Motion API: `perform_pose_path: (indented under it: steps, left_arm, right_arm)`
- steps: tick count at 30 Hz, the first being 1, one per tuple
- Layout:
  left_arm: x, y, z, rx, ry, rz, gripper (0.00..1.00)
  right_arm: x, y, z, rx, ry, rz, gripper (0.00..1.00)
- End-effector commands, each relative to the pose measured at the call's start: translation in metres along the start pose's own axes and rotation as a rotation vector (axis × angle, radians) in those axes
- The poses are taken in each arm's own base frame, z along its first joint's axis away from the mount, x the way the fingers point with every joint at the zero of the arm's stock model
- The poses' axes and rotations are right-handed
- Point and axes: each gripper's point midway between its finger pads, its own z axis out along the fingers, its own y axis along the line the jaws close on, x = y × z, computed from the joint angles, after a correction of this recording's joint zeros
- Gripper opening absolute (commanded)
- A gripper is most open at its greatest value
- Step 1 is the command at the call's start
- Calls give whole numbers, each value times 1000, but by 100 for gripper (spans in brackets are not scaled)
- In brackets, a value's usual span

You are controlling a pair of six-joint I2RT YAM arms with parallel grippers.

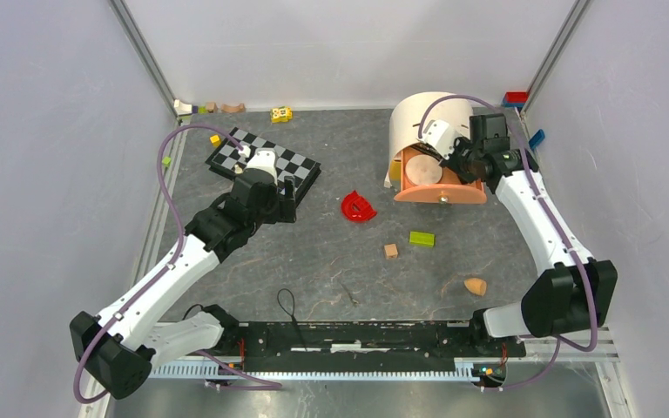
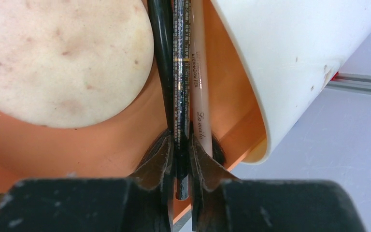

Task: Organize the makeup
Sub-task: Place the makeup tool in the drawer, then pick up the makeup tool from the corner of the board.

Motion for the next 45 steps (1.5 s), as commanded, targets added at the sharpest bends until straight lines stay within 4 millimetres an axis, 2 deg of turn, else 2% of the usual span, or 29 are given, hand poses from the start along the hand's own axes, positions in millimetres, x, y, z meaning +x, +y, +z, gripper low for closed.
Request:
perform_pose_path:
  steps: [1,8,16,22,27,31,38,42,45]
  left_arm:
    - [-12,2,2,-8,-43,38,89]
    - [-12,3,3,-10,-42,39,89]
    - [-14,8,2,-38,-47,35,89]
    - [-15,8,1,-36,-51,33,89]
    - [-15,9,1,-36,-53,30,89]
    - [-16,8,1,-37,-49,32,89]
    - [-22,1,2,-28,-17,5,87]
    - [-22,-11,3,10,24,-19,85]
    - [-19,-16,3,21,52,-58,84]
  right_arm:
    - [-3,-12,5,43,-6,-8,19]
    - [-10,-14,1,49,-41,-3,33]
    - [-30,-27,-20,93,-114,23,37]
    - [-44,-38,-53,165,-185,40,40]
    - [-48,-33,-76,181,-234,38,41]
    - [-52,-35,-103,258,-300,87,43]
    - [-50,-46,-149,471,-456,298,53]
    - [-44,-51,-174,567,-520,448,54]
    - [-37,-48,-186,593,-555,572,55]
